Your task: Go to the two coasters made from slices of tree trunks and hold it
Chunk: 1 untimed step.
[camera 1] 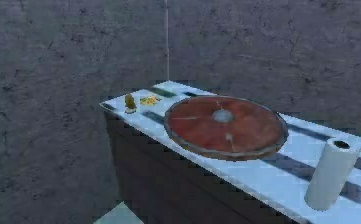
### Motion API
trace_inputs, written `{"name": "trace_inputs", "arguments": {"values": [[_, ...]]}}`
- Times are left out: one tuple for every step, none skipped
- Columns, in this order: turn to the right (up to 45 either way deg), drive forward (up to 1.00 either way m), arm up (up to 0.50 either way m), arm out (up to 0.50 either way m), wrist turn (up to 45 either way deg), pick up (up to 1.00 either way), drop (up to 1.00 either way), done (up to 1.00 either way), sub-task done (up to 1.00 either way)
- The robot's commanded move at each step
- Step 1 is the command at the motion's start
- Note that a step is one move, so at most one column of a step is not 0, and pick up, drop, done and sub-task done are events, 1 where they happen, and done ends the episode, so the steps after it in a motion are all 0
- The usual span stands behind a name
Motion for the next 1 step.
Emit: {"name": "trace_inputs", "arguments": {"values": [[-45.0, 0.0, 0.0, 0.0, 0.0, 0.0, 0.0, 0.0, 0.0]]}}
